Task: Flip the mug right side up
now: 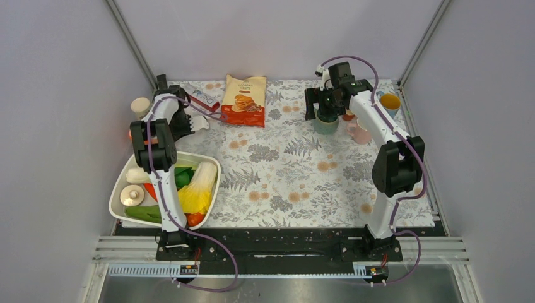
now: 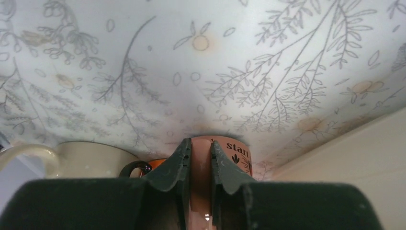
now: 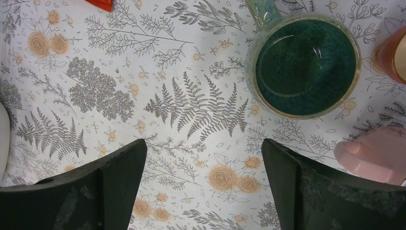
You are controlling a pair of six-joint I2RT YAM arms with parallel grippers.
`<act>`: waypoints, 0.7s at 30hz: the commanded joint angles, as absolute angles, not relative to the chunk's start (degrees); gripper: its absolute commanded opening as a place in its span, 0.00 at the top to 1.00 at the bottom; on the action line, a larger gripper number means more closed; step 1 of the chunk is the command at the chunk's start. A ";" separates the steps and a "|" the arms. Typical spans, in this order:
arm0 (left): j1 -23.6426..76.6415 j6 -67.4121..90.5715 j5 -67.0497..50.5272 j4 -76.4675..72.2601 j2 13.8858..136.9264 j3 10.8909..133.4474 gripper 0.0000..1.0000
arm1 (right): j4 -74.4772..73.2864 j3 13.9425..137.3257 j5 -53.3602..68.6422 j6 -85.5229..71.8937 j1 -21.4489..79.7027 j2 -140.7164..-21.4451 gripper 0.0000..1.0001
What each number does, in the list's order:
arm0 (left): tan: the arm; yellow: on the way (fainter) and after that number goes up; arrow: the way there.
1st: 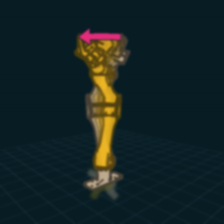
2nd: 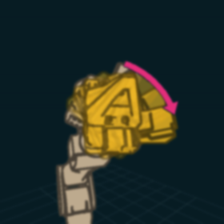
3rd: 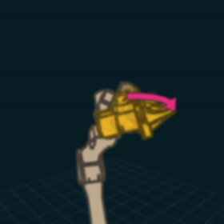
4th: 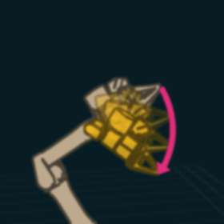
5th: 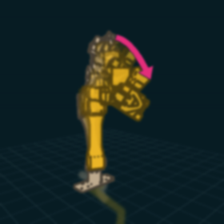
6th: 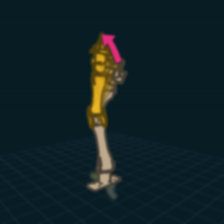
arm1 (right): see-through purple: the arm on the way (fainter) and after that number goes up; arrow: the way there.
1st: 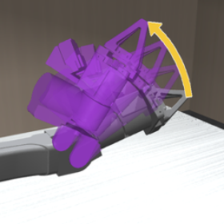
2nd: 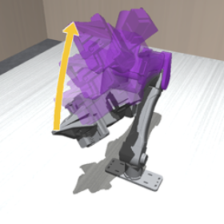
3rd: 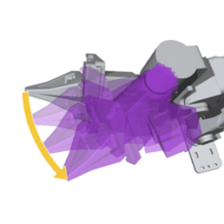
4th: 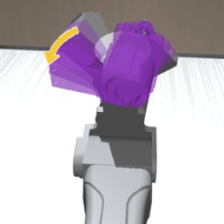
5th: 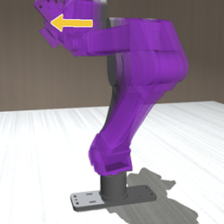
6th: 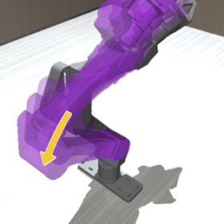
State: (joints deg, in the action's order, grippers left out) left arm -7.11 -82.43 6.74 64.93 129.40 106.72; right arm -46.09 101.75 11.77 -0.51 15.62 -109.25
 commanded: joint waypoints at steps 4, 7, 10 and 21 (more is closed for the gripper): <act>-7.58 -76.79 0.70 66.68 127.34 115.53 1.00 | -44.47 102.14 14.14 -1.73 16.00 -105.03 0.01; -7.41 -74.97 -3.50 68.85 126.94 117.89 1.00 | -44.39 102.62 14.48 -1.94 16.08 -104.86 0.01; -7.13 -72.66 -6.84 68.86 125.96 118.76 1.00 | -44.26 102.92 15.36 -2.51 16.25 -104.85 0.01; -6.06 -44.49 -22.96 59.66 123.44 121.50 1.00 | -38.83 102.73 22.85 -7.14 22.68 -105.06 0.01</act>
